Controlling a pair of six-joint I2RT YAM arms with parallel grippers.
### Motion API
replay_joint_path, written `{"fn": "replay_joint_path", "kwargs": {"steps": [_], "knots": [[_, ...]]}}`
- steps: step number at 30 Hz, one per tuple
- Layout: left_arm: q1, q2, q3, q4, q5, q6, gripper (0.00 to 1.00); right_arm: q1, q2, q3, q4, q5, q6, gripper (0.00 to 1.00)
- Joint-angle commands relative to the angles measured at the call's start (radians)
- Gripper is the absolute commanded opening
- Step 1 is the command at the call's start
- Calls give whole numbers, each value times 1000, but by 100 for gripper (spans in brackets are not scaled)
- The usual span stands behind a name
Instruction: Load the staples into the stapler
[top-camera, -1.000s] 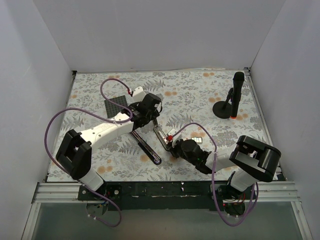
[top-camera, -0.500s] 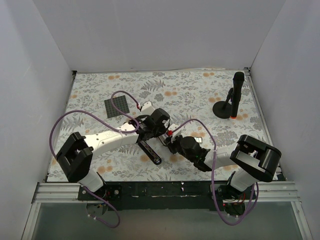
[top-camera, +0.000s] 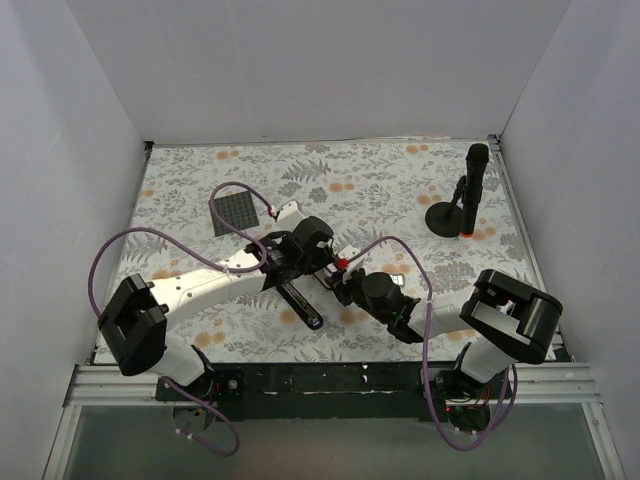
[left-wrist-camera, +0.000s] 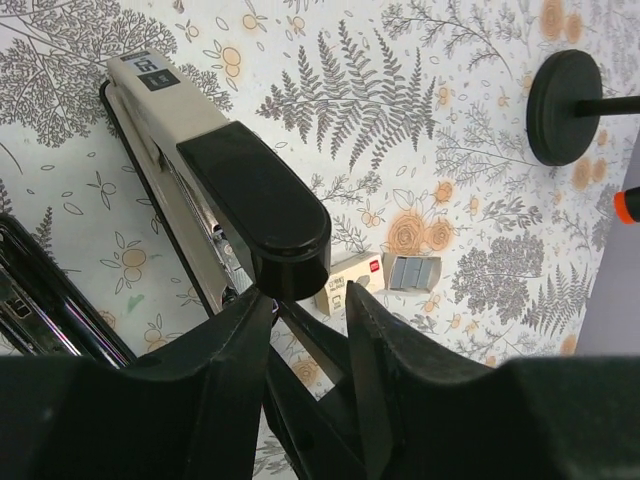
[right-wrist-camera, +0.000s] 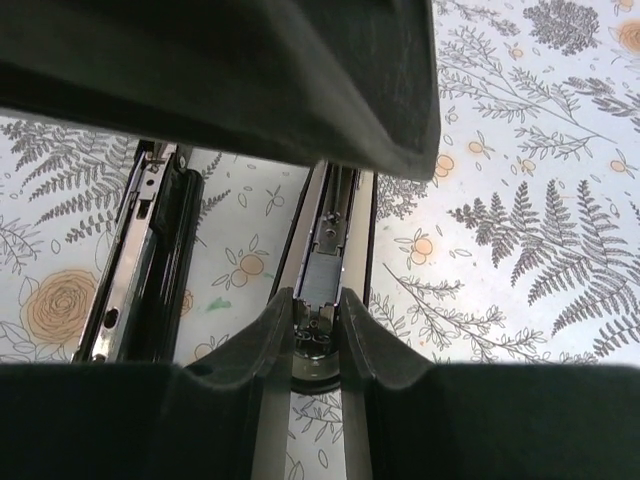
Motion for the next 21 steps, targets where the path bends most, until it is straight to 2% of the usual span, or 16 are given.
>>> {"fn": "replay_joint_path", "kwargs": {"steps": [1,6,15,17,18,19,21], "knots": [[11,-107,2,70,-27,7,37,10,11,-3,47,-9,4,15],[12,-150,-17,78,-19,7,49,10,22,-1,49,-7,7,14],[40,-241,-64,90,-20,25,63,10,36,-4,50,-6,10,14],[61,-262,-74,87,-30,48,70,10,36,-4,47,-7,10,14],[70,-271,-78,82,-45,54,72,10,33,-3,43,-14,9,15],[80,-293,-87,78,-48,65,74,10,29,0,21,-18,9,23],[119,-321,-100,67,-59,108,82,10,11,5,0,-30,10,30]]}}
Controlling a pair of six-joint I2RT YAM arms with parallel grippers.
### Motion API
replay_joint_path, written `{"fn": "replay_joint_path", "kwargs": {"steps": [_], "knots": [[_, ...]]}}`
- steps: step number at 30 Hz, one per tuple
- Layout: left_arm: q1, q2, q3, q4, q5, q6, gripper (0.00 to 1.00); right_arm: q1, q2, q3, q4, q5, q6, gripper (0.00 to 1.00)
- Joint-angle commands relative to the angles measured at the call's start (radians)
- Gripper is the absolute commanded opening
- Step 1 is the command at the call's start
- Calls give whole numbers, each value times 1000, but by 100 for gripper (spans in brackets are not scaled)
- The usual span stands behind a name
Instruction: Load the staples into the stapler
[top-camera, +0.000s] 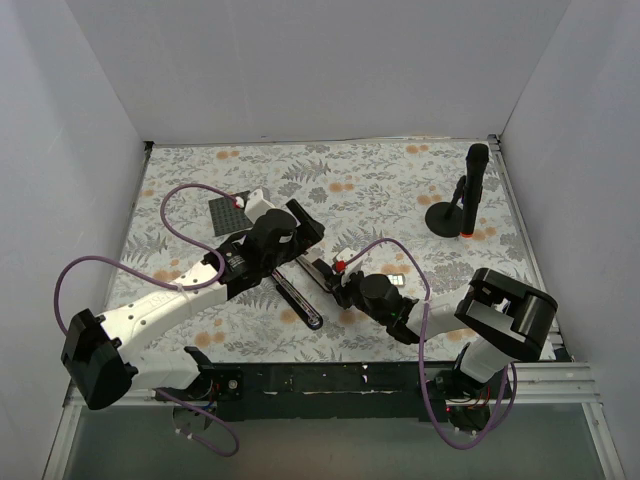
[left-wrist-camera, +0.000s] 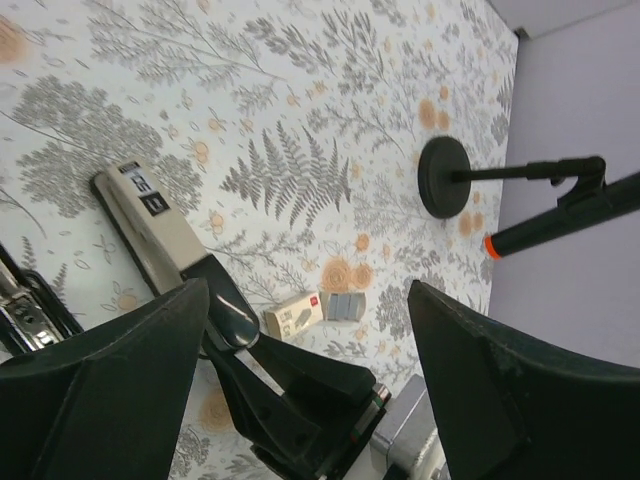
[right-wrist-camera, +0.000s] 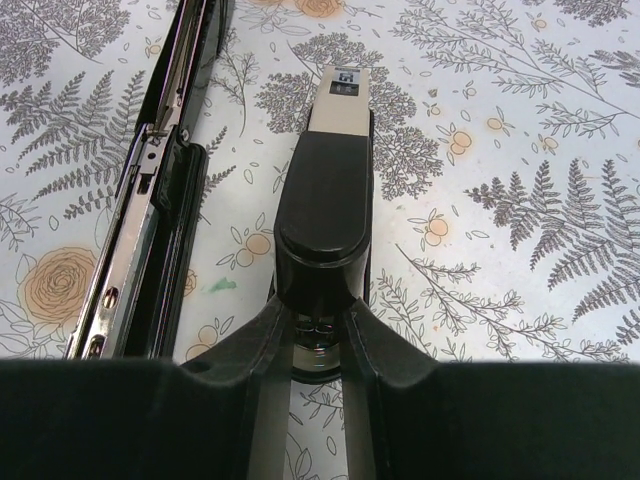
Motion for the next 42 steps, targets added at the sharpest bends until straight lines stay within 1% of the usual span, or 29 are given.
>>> {"fn": "replay_joint_path", "kwargs": {"steps": [1,2,3,4,5,7,8,9,10,11,12,13,14,16,17,18,19,20,21,24,25,29,31,42], "knots": [[71,-107,-40,-15,-70,86,84,5,-24,9,-33,-29,-4,38],[94,-125,-50,-13,-86,132,91,5,-32,13,-50,-35,-4,42],[104,-141,-59,-15,-104,157,94,5,-50,16,-72,-38,-4,48],[120,-176,-77,-12,-139,190,98,5,-61,19,-118,-39,-4,50],[123,-194,-87,3,-159,229,98,5,-72,29,-152,-44,-4,51],[126,-230,-111,28,-205,362,98,5,-110,45,-214,-47,0,52],[126,-266,-140,77,-210,415,98,5,-127,71,-309,-55,6,52],[126,-286,-156,94,-218,510,98,5,-163,92,-358,-59,15,52],[126,-306,-172,135,-227,552,98,5,-180,115,-418,-62,35,52],[126,-349,-212,157,-236,603,98,5,-200,138,-524,-65,43,52],[126,-371,-232,178,-239,644,98,5,-225,198,-585,-67,52,52],[126,-391,-251,216,-245,722,98,3,-231,229,-638,-68,52,51],[126,-435,-290,238,-255,753,98,0,-234,268,-751,-65,54,51],[126,-477,-324,284,-258,834,98,-8,-205,391,-859,-67,61,48],[126,-495,-340,301,-261,856,98,-18,-187,429,-918,-72,63,47],[126,-533,-366,316,-267,876,98,-21,-147,465,-1015,-78,66,45],[126,-550,-373,333,-265,891,98,-26,-127,539,-1061,-85,68,44],[126,-566,-380,340,-256,942,98,-28,-109,566,-1090,-98,69,42],[126,-602,-396,344,-224,966,98,-28,-77,595,-1148,-101,72,39],[126,-658,-432,361,-226,1010,98,-29,-23,684,-1219,-102,89,38],[126,-694,-453,399,-221,1016,98,-31,-10,722,-1268,-98,94,37],[126,-751,-473,410,-242,1031,98,-29,42,773,-1361,-90,104,36],[126,-765,-478,416,-252,1051,98,-31,63,783,-1379,-99,106,36],[126,-764,-475,402,-252,1039,98,-32,178,855,-1485,-144,126,34]]}}
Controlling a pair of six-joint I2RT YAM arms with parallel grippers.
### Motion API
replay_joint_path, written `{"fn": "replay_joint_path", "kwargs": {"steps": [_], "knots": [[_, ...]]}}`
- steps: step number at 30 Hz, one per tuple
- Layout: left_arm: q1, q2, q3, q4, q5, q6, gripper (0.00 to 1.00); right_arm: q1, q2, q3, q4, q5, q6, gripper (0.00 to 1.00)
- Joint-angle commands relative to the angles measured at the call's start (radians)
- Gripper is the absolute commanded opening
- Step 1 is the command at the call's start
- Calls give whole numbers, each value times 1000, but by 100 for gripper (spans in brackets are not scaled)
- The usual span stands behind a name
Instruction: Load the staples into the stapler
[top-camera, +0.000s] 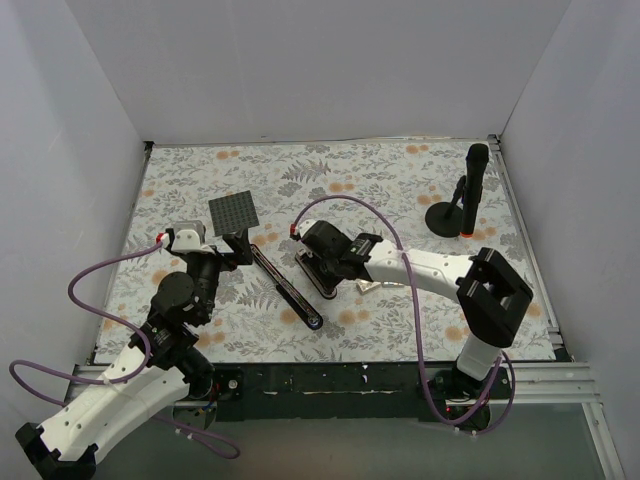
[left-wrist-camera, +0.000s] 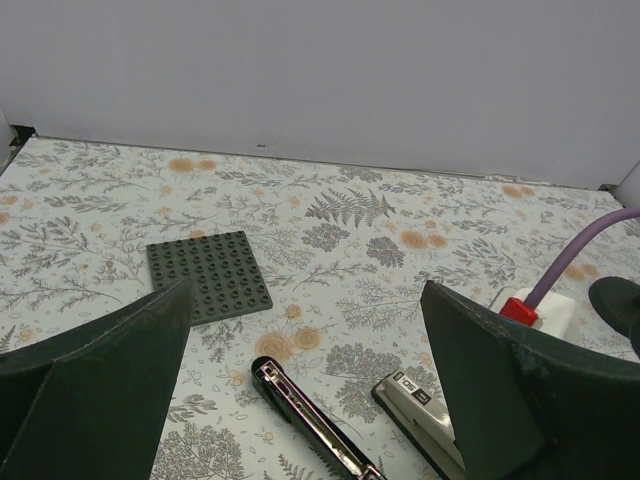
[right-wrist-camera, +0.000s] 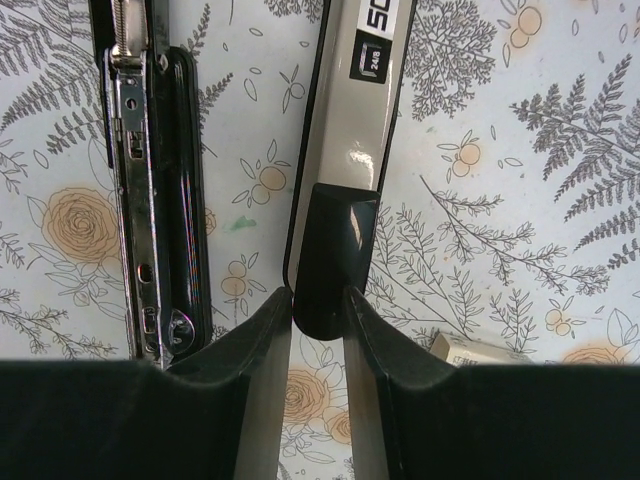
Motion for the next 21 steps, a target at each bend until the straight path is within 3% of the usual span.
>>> {"fn": "replay_joint_path", "kwargs": {"steps": [1,6,21], "knots": [[2,3,-4,1,-12,13,98,-1,60,43,-91,-40,17,33],[2,-3,-4,-2,-27,8,98,-1,111,32,-122,-28,22,25],[2,-8,-7,-8,-43,-4,98,36,244,-133,-67,-29,69,22]]}}
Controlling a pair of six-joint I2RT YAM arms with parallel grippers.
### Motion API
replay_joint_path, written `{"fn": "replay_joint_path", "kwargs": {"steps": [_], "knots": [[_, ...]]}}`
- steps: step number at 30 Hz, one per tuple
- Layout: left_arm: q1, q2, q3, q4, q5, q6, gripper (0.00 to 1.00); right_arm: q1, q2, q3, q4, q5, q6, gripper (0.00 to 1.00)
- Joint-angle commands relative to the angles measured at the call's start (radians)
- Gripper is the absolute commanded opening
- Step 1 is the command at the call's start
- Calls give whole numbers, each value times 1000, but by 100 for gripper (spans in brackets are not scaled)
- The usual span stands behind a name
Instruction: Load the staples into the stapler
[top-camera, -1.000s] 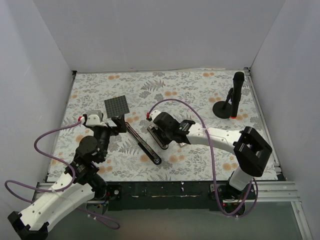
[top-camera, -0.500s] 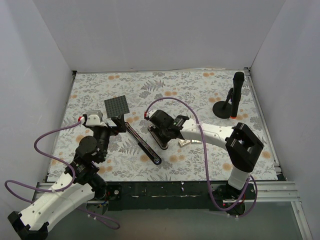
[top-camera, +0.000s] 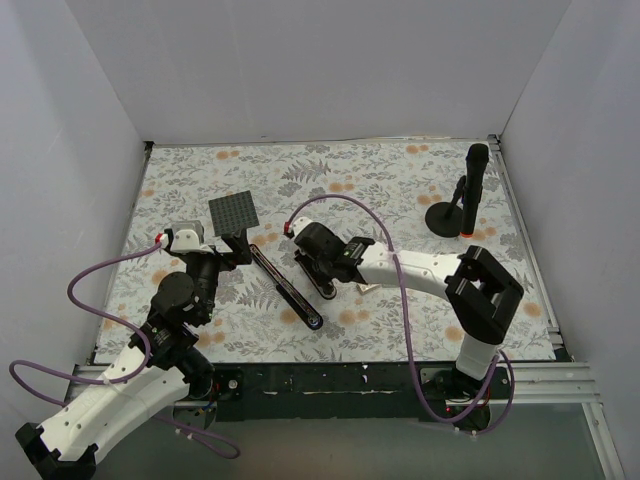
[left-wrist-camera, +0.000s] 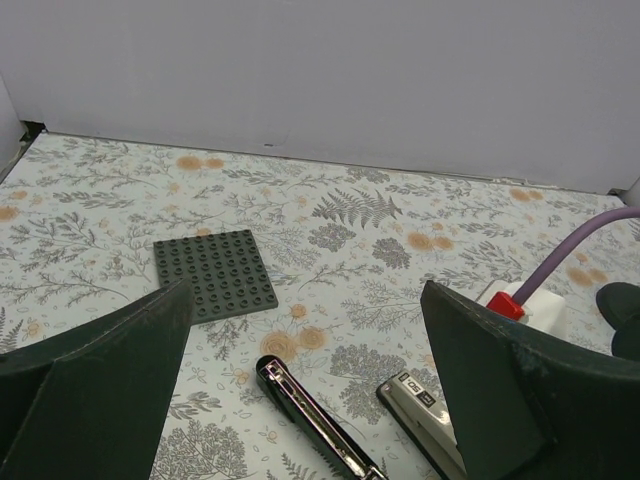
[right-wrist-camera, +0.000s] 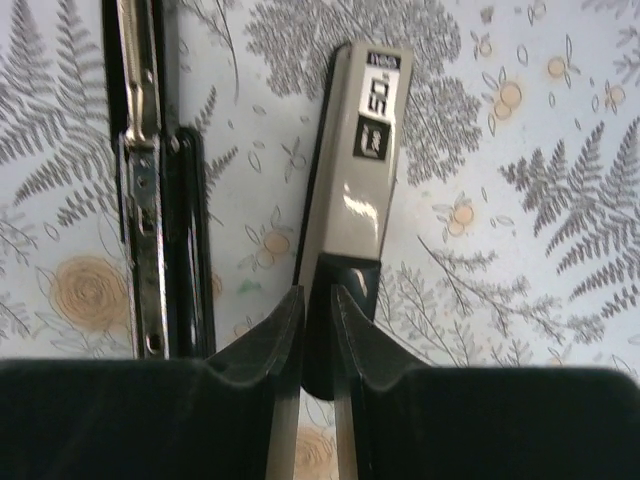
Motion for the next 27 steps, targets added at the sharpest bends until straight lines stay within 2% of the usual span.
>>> {"fn": "replay_joint_path", "kwargs": {"steps": [1,8,13,16,19,21,24,27], "knots": [[3,-10,-6,-8,-22,-6,98,19,177,-147,-113,-89,61,22],[5,-15,-4,-11,-22,-13,98,20,153,-190,-73,-104,80,21],[8,-20,-7,-13,-24,-16,98,22,108,-31,-103,-109,12,21],[8,-24,-7,-13,-25,-16,98,20,76,126,-175,-113,-32,23],[8,-27,-7,-14,-22,-17,98,11,51,267,-281,-89,-67,33],[9,-29,-7,-14,-24,-18,98,-3,41,339,-353,-72,-83,43],[9,-32,-4,-16,-24,-17,98,-30,34,385,-418,-61,-110,55],[9,-38,-4,-16,-22,-18,98,-64,42,396,-441,-79,-135,60]]}}
